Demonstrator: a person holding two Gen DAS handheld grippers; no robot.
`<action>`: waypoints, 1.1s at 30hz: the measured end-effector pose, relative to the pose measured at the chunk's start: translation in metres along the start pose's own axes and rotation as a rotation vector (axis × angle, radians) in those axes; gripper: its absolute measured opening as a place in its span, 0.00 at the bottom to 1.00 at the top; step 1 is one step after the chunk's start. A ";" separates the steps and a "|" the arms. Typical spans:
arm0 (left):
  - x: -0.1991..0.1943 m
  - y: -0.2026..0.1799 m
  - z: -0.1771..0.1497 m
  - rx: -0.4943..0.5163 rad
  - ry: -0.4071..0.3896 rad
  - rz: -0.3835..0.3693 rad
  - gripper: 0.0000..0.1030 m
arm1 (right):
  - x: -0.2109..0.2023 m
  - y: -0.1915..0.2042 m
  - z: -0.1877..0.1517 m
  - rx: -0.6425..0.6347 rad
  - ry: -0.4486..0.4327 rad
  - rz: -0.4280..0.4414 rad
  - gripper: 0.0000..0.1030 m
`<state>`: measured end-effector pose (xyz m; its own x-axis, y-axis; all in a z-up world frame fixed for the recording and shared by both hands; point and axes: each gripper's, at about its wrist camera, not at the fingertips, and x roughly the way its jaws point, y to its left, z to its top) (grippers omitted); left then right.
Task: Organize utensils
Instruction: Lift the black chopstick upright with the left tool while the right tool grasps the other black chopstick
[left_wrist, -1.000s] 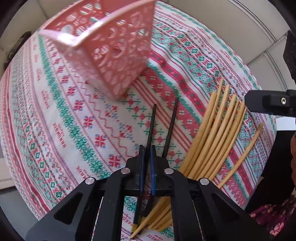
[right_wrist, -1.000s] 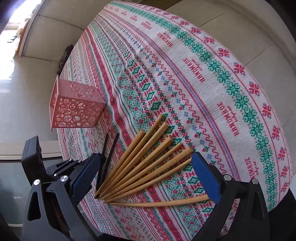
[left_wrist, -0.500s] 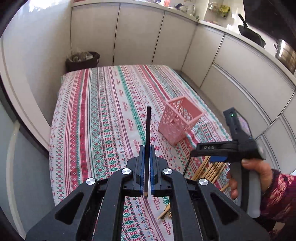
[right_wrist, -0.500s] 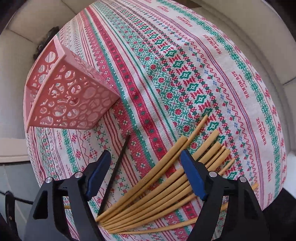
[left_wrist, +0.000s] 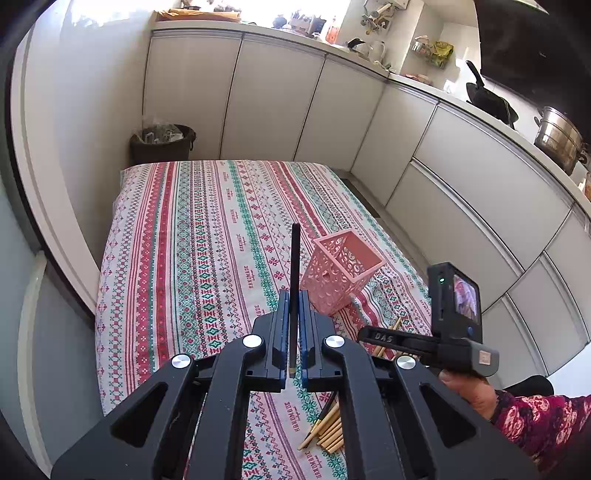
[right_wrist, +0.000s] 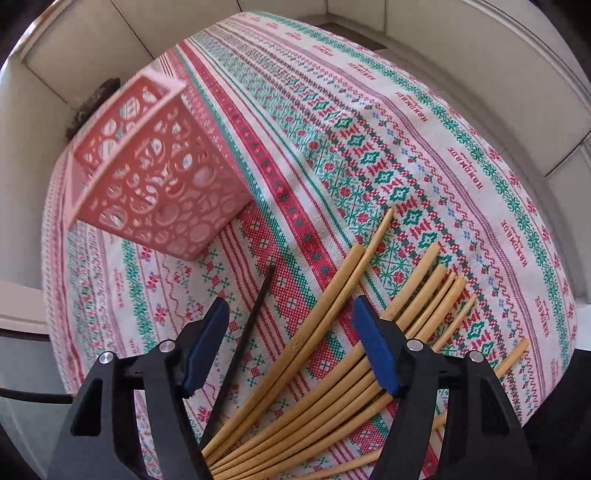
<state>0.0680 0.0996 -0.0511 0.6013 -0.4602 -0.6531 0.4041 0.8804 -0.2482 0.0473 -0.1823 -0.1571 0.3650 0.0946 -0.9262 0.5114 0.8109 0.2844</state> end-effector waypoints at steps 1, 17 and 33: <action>0.000 0.000 0.000 -0.001 -0.002 -0.003 0.04 | -0.002 -0.001 0.003 -0.014 0.008 0.017 0.66; -0.001 0.001 0.002 -0.010 -0.011 -0.030 0.04 | 0.017 0.080 -0.051 -0.361 -0.069 -0.142 0.28; -0.003 -0.019 0.001 0.004 -0.026 -0.023 0.04 | -0.011 -0.027 -0.012 -0.047 0.071 0.248 0.04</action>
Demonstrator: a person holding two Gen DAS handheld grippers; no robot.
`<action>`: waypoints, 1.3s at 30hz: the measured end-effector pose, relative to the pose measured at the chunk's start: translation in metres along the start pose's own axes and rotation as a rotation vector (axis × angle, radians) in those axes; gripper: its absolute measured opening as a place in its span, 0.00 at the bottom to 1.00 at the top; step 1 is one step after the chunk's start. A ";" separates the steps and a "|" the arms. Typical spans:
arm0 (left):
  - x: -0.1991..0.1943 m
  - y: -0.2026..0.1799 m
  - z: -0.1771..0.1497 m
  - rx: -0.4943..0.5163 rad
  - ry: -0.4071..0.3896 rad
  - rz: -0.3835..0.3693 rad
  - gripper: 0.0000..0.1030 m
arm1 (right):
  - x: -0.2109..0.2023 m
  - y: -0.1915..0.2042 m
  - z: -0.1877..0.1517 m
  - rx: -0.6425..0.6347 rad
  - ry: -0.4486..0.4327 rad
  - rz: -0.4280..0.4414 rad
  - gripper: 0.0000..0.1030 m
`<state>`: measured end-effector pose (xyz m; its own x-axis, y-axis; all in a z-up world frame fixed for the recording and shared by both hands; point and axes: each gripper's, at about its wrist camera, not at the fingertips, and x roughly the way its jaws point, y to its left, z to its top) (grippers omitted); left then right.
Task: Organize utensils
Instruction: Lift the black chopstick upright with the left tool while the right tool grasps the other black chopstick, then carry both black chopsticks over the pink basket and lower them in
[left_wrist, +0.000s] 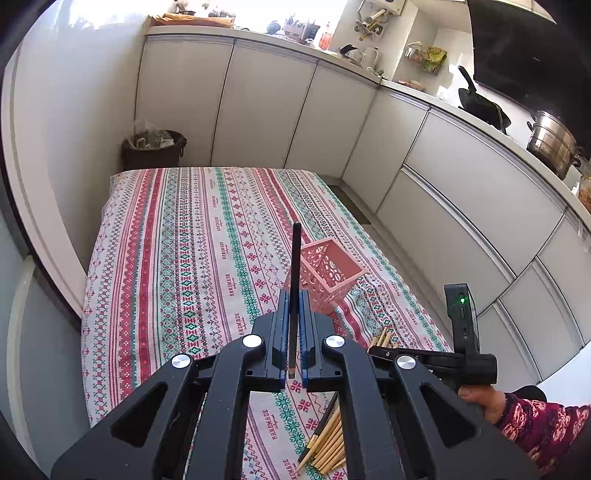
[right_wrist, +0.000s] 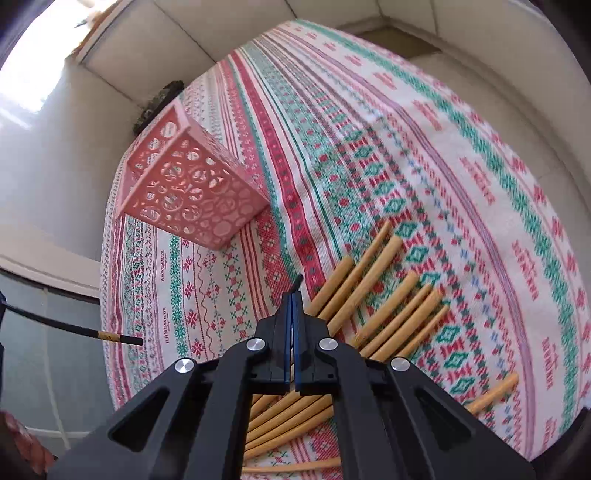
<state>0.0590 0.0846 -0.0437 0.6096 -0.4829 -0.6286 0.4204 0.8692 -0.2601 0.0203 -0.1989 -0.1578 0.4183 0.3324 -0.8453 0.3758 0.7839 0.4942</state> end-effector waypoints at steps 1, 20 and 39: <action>-0.001 -0.002 0.000 0.001 -0.003 0.001 0.04 | 0.003 0.006 0.003 -0.005 0.012 -0.013 0.04; -0.018 0.009 -0.002 -0.015 -0.042 0.014 0.04 | 0.061 0.092 -0.026 -0.187 -0.029 -0.352 0.13; -0.033 -0.013 -0.002 -0.004 -0.101 0.012 0.04 | -0.073 0.047 -0.072 -0.220 -0.293 0.192 0.05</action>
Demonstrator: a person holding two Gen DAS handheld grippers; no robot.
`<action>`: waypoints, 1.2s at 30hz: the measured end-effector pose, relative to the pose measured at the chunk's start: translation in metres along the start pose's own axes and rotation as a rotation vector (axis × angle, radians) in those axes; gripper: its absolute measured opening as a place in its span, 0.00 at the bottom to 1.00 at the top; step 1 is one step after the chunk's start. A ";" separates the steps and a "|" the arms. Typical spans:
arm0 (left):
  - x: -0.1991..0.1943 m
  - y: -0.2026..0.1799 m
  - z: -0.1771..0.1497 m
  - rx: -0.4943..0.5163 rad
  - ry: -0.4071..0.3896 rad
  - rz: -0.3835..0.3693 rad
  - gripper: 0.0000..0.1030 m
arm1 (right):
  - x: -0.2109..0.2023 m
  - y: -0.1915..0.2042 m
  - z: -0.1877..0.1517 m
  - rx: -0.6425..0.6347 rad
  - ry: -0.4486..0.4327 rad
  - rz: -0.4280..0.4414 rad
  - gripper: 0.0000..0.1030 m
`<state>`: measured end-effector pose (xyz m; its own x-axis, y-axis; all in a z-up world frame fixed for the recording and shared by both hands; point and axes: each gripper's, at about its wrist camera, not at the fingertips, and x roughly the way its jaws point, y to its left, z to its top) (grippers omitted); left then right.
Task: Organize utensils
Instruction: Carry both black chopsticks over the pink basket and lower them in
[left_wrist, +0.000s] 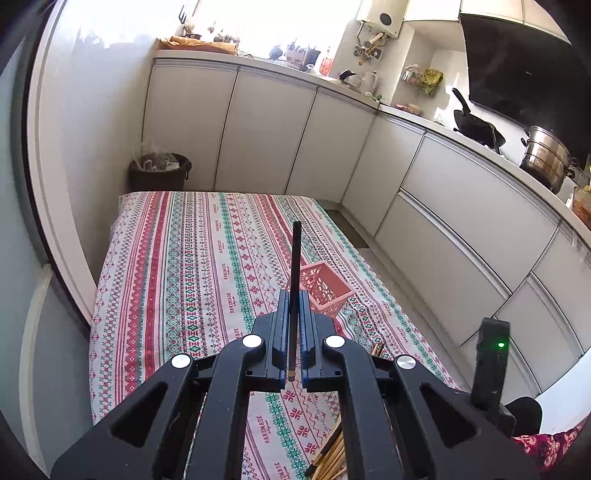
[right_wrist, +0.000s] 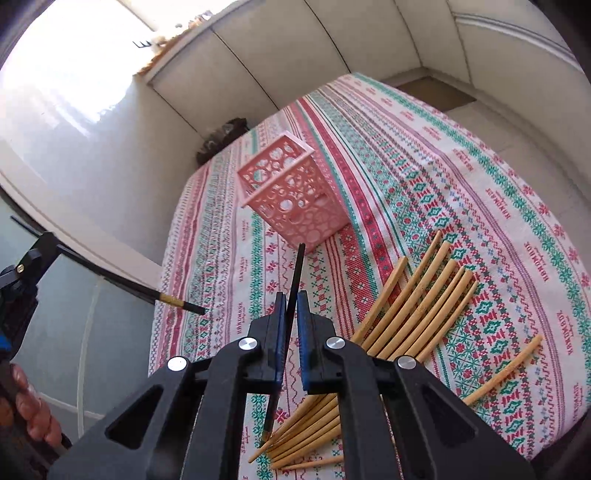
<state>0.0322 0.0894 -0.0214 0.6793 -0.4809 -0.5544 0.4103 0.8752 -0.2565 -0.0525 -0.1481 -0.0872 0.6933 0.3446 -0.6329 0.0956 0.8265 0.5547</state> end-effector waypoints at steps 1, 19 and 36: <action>-0.002 -0.003 -0.001 0.007 -0.003 0.009 0.04 | -0.009 0.007 0.000 -0.028 -0.022 0.011 0.05; -0.030 -0.048 -0.005 0.038 -0.079 0.075 0.04 | -0.098 0.018 0.014 -0.094 -0.176 0.083 0.05; 0.020 -0.068 0.058 -0.041 -0.194 0.066 0.04 | -0.113 0.033 0.137 -0.149 -0.422 0.077 0.05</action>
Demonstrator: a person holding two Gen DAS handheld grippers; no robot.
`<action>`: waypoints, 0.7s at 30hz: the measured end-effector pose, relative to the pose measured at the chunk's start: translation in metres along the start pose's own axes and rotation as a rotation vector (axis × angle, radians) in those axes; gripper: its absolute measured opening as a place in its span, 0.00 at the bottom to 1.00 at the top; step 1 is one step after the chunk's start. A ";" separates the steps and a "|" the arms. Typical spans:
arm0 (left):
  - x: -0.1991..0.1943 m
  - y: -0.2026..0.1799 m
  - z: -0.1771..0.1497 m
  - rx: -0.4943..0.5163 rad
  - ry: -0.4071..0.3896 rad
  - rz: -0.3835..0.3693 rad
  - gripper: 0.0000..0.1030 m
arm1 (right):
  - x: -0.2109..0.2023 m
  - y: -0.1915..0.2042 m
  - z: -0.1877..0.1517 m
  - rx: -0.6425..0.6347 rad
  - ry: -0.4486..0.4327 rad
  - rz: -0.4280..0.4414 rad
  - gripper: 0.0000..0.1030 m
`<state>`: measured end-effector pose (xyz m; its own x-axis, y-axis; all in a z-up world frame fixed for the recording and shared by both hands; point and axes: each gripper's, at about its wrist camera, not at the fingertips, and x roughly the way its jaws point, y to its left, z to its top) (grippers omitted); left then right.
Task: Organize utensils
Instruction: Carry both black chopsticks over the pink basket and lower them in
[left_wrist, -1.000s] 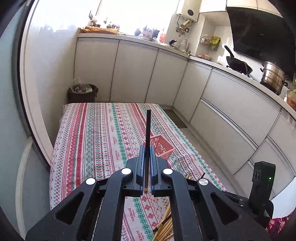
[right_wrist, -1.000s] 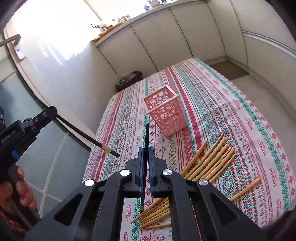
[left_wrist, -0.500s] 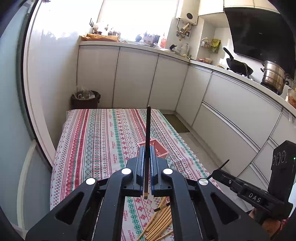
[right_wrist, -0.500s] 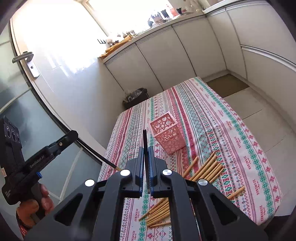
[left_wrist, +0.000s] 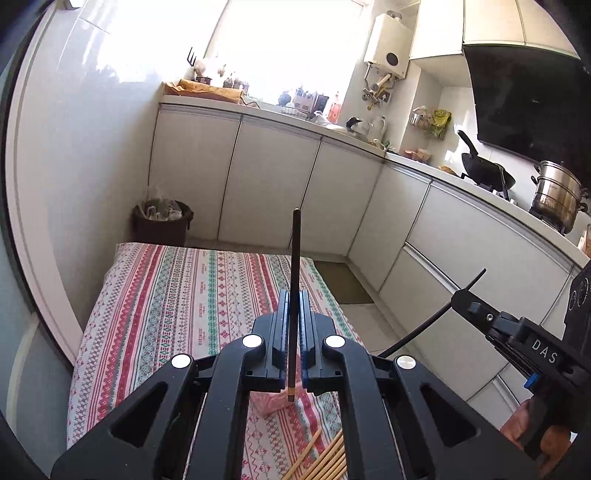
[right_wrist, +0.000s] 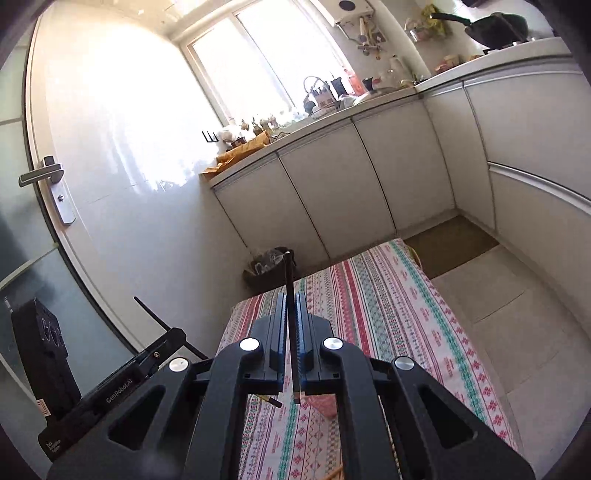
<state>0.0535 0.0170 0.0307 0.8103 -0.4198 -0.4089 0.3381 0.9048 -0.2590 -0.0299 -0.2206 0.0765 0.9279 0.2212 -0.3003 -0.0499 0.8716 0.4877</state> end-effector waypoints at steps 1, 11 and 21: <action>0.007 -0.001 0.003 -0.003 -0.005 0.002 0.04 | 0.005 -0.002 0.003 -0.004 -0.007 -0.003 0.05; 0.063 0.001 -0.005 -0.007 0.037 0.018 0.04 | 0.067 -0.016 -0.002 -0.030 0.018 -0.013 0.05; 0.089 0.010 -0.021 0.002 0.100 0.031 0.05 | 0.103 -0.025 -0.021 -0.043 0.101 -0.013 0.06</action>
<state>0.1190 -0.0131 -0.0268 0.7686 -0.3968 -0.5018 0.3150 0.9175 -0.2430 0.0594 -0.2102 0.0166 0.8866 0.2512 -0.3884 -0.0564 0.8922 0.4482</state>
